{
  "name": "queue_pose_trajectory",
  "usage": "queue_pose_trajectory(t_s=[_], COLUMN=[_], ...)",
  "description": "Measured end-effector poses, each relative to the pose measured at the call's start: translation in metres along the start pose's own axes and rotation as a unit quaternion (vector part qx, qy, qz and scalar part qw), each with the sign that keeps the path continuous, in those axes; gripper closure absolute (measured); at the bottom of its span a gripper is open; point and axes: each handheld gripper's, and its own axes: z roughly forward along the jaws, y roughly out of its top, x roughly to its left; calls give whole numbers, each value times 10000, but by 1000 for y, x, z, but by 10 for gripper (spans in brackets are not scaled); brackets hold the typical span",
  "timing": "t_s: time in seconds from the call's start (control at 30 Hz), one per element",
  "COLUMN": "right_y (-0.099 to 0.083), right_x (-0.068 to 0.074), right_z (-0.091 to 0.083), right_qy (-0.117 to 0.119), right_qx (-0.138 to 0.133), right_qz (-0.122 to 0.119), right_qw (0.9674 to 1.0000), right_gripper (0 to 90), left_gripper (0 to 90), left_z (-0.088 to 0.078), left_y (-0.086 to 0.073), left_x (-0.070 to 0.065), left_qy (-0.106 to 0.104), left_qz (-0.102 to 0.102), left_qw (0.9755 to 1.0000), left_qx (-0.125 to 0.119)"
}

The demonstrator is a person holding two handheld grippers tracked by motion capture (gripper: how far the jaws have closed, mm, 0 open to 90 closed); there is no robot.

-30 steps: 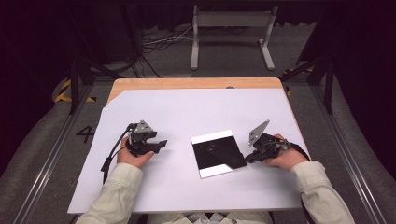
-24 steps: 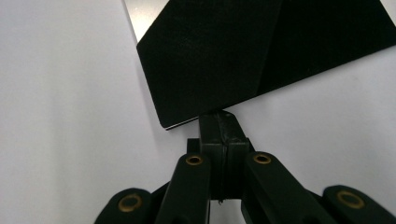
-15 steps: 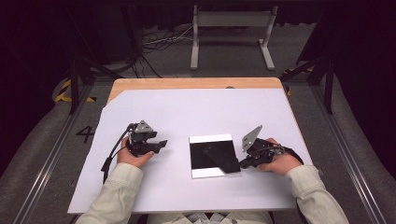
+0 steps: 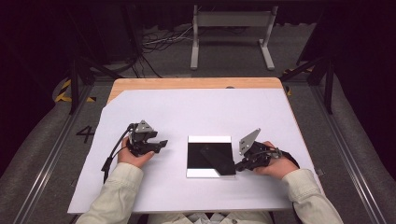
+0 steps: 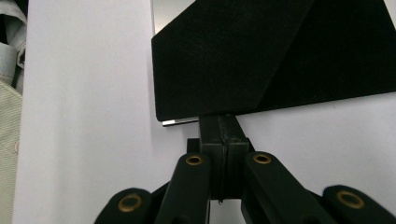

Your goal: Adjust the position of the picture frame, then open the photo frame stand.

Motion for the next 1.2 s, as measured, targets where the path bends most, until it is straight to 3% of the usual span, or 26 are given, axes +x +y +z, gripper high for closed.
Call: queue_pose_trajectory(t_s=[0.1,0.37,0.53,0.7,0.83,1.0,1.2], right_y=[-1,-10,-14,-17,-21,-23,-23], right_x=[1,3,6,9,9,8,9], right_z=[-1,-14,-24,-32,-39,-43,-44], right_qy=[3,-253,-418,-631,-839,-911,-883], right_qx=[-36,-16,-196,-372,-689,-892,-955], right_qz=[16,157,238,372,738,1049,1063], right_qw=[10000,9996,9987,9966,9914,9863,9858], right_gripper=[899,861,846,830,787,768,768], left_gripper=[401,401,401,401,400,397,396], left_z=[-1,-4,-4,-4,-4,-4,-4], left_y=[0,2,3,3,3,3,3], left_x=[-1,-4,-3,-4,-4,-4,-4], left_qy=[-16,-28,5,-8,-11,-17,-19], left_qz=[22,69,131,94,111,89,92], left_qw=[10000,10000,9999,9999,9999,9999,9999], left_qx=[-39,-49,-85,-79,-100,-99,-106])
